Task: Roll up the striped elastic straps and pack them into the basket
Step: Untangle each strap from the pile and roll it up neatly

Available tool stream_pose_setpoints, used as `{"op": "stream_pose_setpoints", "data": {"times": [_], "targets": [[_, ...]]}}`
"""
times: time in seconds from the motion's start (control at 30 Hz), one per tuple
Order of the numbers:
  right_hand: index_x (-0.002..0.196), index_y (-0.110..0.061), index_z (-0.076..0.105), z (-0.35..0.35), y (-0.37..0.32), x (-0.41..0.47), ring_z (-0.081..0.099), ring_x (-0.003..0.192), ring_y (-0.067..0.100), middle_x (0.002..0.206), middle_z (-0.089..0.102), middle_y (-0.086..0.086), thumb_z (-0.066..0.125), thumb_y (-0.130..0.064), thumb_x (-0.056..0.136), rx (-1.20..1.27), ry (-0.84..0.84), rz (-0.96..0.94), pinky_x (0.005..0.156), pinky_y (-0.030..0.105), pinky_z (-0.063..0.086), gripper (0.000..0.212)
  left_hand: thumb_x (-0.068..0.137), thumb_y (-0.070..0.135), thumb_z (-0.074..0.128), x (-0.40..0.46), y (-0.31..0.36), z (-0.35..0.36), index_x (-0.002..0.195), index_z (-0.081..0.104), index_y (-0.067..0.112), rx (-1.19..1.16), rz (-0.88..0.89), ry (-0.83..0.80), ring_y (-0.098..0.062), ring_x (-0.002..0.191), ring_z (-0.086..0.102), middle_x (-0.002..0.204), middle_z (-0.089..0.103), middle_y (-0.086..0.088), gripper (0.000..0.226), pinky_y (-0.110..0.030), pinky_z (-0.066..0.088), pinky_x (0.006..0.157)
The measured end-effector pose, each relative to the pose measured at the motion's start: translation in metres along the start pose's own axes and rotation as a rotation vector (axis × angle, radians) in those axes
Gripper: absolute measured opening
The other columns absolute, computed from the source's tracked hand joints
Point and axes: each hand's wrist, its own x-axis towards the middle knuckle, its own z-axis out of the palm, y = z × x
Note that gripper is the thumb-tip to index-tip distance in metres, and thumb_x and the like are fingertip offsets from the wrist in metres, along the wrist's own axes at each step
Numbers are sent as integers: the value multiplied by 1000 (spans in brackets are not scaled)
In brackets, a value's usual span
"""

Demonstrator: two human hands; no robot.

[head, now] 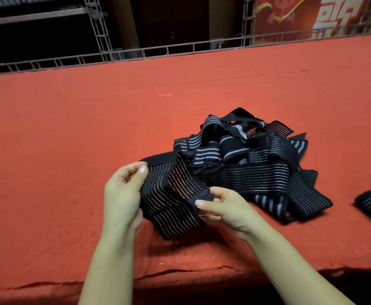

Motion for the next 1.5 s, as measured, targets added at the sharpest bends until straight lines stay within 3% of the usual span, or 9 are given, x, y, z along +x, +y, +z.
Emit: {"op": "stream_pose_setpoints", "data": {"times": [0.23, 0.47, 0.57, 0.67, 0.83, 0.93, 1.1, 1.33, 1.5], "targets": [[87, -12, 61, -27, -15, 0, 61, 57, 1, 69, 66, -2, 55, 3, 90, -32, 347, -113, 59, 16, 49, 17, 90, -3, 60, 12, -13, -16, 81, 67, 11, 229, -20, -41, -14, 62, 59, 79, 66, -10, 18, -18, 51, 53], [85, -15, 63, -36, -38, -16, 57, 78, 7, 74, 63, -9, 60, -2, 89, -143, 303, -361, 75, 25, 49, 13, 93, 21, 64, 9, -42, -9, 89, 70, 17, 924, 19, -282, -20, 98, 63, 93, 69, 1, 9, -28, 46, 84], [92, -17, 71, -28, -49, -21, 62, 71, 1, 76, 71, -10, 64, -6, 88, -307, 184, -405, 63, 15, 48, 14, 96, 34, 55, -14, -27, 15, 97, 70, 19, 708, 184, -245, -6, 96, 62, 92, 68, 17, 21, -10, 41, 75], [97, -22, 73, -19, -55, -21, 66, 80, 0, 88, 75, -7, 65, -11, 89, -546, 47, -375, 71, 16, 52, 16, 83, 45, 54, -32, -17, 32, 102, 68, 25, 354, 137, -521, 0, 97, 65, 99, 72, 13, 31, -11, 47, 84], [87, -16, 69, -20, -47, -5, 61, 66, -1, 79, 71, -6, 64, -19, 90, -642, 243, -371, 62, 14, 43, 6, 91, 3, 62, -32, -35, 33, 96, 67, 15, 353, 19, -553, -1, 74, 66, 78, 74, 8, 14, -16, 50, 66], [102, -15, 64, -42, -45, 14, 61, 97, 13, 102, 67, -3, 58, -22, 94, -1032, 454, -424, 82, 21, 40, 12, 92, 4, 61, -25, -51, 24, 91, 67, 11, 375, -92, -437, -9, 72, 65, 77, 72, 3, 10, -21, 50, 63], [124, -17, 52, -62, -34, 47, 51, 120, 26, 124, 57, 4, 65, -35, 88, -1512, 378, -217, 111, 45, 27, 42, 93, 3, 60, -21, -58, 20, 88, 63, 3, 447, -139, -443, -4, 62, 58, 68, 66, 7, 6, -16, 43, 53], [94, -26, 49, -55, -24, 56, 54, 105, 21, 106, 60, -5, 70, -45, 80, -1506, 266, -295, 87, 37, 37, 32, 88, -1, 64, -6, -66, 12, 89, 59, 26, 624, -107, -307, -24, 78, 64, 85, 70, -7, 27, -38, 52, 72], [100, -24, 68, -55, -21, 53, 57, 100, 9, 105, 67, -9, 65, -25, 87, -1305, 99, -334, 87, 24, 40, 13, 92, -2, 58, -3, -61, 6, 119, 54, 40, 477, -151, -362, -12, 70, 65, 88, 72, -5, 50, -27, 53, 64]]}}
